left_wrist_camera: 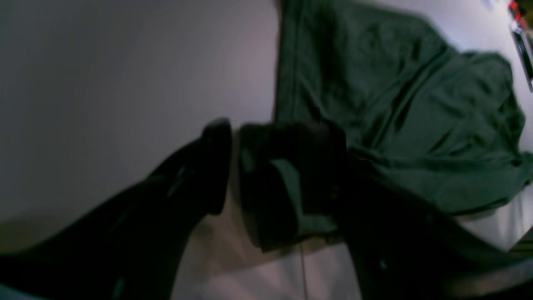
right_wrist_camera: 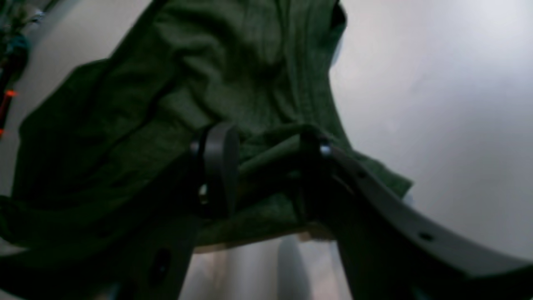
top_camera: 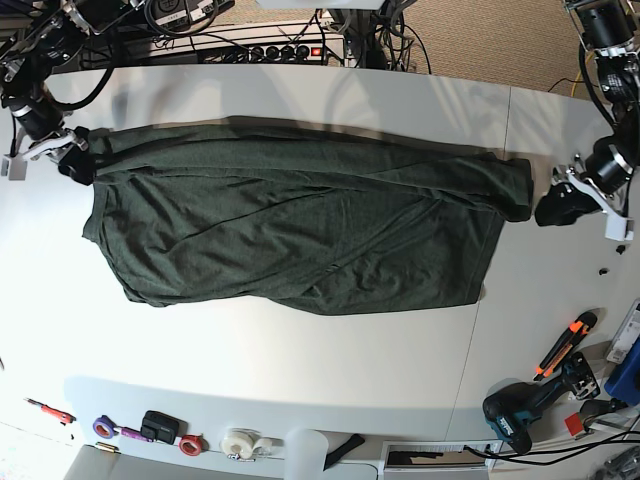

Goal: Layout the t-shirt on the table in an organized manner, then fold the t-shirt properly

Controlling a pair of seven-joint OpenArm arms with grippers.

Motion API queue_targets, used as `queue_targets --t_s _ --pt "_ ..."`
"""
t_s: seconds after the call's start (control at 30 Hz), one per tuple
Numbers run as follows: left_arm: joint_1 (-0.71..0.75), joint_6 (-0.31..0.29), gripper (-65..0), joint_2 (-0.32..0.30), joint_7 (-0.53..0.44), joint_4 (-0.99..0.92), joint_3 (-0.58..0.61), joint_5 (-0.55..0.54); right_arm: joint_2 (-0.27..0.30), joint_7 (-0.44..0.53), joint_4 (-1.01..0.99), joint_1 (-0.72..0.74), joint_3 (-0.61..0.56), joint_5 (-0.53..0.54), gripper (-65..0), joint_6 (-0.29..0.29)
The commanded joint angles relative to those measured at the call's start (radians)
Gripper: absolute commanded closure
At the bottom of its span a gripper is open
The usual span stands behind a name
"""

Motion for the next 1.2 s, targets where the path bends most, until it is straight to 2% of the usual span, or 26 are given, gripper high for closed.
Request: queue_targets --t_s 0.0,0.1,0.2,0.3,0.43,0.53,0.87,1.0,1.17 --pt "-0.011 -0.014 -27.9 -0.023 -0.018 0.018 -0.008 -0.024 0.019 0.030 0.026 0.006 0.004 0.002 -24.8 0.001" --pt "-0.010 -0.014 -27.9 -0.025 -0.017 0.017 -0.008 -0.024 0.019 0.043 0.027 0.005 0.005 -0.019 -27.9 -0.003" --pt "-0.010 -0.014 -28.0 -0.024 -0.017 0.017 -0.008 -0.024 0.019 0.048 0.027 0.005 0.033 -0.050 -31.8 -0.065" --pt "-0.010 -0.015 -28.0 -0.024 -0.017 0.017 -0.008 -0.024 0.002 0.055 0.026 0.005 0.126 -0.057 -31.8 -0.113" --pt "-0.011 -0.017 -27.9 -0.024 -0.017 0.017 -0.008 -0.024 -0.045 0.085 0.023 -0.004 0.293 -0.032 -31.8 -0.145" --pt "-0.011 -0.030 -28.0 -0.025 -0.017 0.017 -0.008 -0.025 -0.059 0.134 -0.016 -0.023 0.339 -0.047 -31.8 -0.156" --pt "-0.011 -0.029 -27.9 -0.025 -0.017 0.017 -0.008 -0.025 -0.045 0.159 -0.313 0.056 0.315 0.021 -31.8 -0.145" --pt "-0.011 -0.029 -27.9 -0.025 -0.017 0.017 -0.008 -0.025 -0.045 0.161 -0.342 0.082 0.300 0.010 -31.8 -0.143" --pt "-0.019 -0.029 -28.0 -0.025 -0.016 0.017 -0.008 -0.025 -0.048 0.161 -0.341 0.083 0.200 -0.019 -31.8 -0.135"
